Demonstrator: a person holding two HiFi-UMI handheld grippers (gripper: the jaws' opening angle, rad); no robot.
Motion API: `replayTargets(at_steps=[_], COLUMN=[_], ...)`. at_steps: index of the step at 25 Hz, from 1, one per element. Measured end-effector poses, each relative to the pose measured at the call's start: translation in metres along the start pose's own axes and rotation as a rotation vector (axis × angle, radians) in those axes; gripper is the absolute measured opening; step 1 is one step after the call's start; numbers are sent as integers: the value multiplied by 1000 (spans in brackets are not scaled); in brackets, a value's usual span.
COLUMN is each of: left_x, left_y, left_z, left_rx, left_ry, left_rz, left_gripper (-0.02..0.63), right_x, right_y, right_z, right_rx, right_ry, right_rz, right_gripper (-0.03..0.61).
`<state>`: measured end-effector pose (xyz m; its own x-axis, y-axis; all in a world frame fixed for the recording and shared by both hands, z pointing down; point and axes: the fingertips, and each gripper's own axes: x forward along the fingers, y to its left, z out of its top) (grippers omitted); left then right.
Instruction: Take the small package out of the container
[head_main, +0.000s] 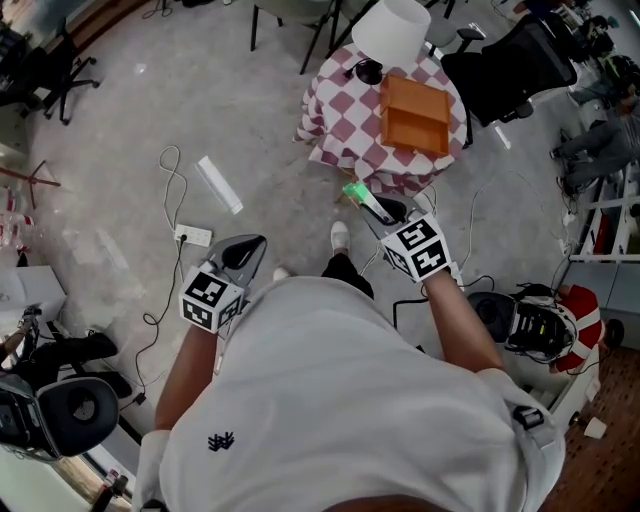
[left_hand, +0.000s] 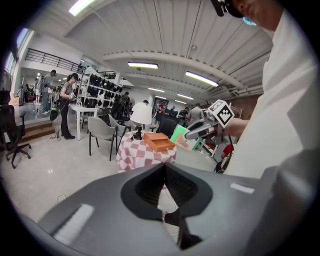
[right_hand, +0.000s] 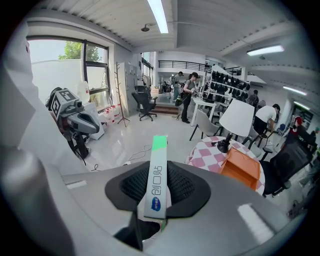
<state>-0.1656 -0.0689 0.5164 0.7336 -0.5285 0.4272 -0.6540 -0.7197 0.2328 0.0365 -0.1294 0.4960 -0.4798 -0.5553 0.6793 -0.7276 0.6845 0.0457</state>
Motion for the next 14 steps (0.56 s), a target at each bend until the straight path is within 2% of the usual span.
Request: replayTargets(at_steps=[14], left_x=[46], left_y=[0], left_z=[26], left_rx=[2], left_ry=[4], left_rz=[5], left_gripper=[57], right_x=[2], right_y=[-52], right_z=[-2], right_rx=[9], right_ry=[-17], right_rz=[3], right_gripper=[89])
